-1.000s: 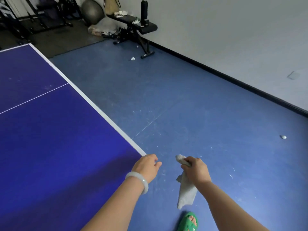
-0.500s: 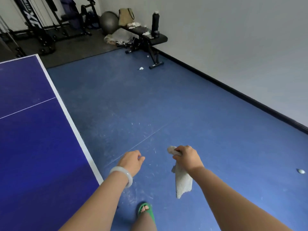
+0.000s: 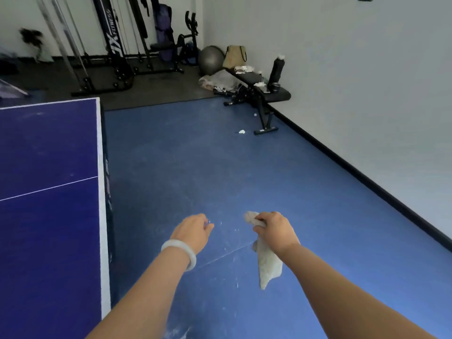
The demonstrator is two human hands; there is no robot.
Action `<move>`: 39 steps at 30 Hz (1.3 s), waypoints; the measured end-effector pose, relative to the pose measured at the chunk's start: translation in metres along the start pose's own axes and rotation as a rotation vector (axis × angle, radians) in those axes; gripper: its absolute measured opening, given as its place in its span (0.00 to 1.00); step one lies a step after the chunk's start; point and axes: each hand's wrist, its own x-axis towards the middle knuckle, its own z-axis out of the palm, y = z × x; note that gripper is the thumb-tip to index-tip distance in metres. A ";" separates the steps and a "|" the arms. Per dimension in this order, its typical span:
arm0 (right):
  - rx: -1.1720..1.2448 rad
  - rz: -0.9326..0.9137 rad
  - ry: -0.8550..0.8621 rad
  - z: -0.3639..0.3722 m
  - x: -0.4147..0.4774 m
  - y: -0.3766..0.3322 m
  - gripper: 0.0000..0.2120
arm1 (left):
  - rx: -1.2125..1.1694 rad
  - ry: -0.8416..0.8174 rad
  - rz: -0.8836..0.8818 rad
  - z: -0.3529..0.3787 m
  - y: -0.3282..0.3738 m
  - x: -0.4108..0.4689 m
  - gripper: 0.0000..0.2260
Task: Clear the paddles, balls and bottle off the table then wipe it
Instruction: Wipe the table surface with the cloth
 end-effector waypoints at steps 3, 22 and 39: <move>-0.022 -0.061 -0.020 -0.001 0.049 -0.023 0.12 | 0.001 0.033 -0.042 -0.023 -0.003 0.037 0.12; -0.129 -0.502 -0.289 0.010 0.406 -0.156 0.10 | -0.065 0.206 -0.517 -0.099 -0.036 0.277 0.14; -0.181 -0.857 -0.599 0.164 0.541 -0.389 0.07 | -0.016 0.386 -0.982 -0.161 -0.235 0.360 0.18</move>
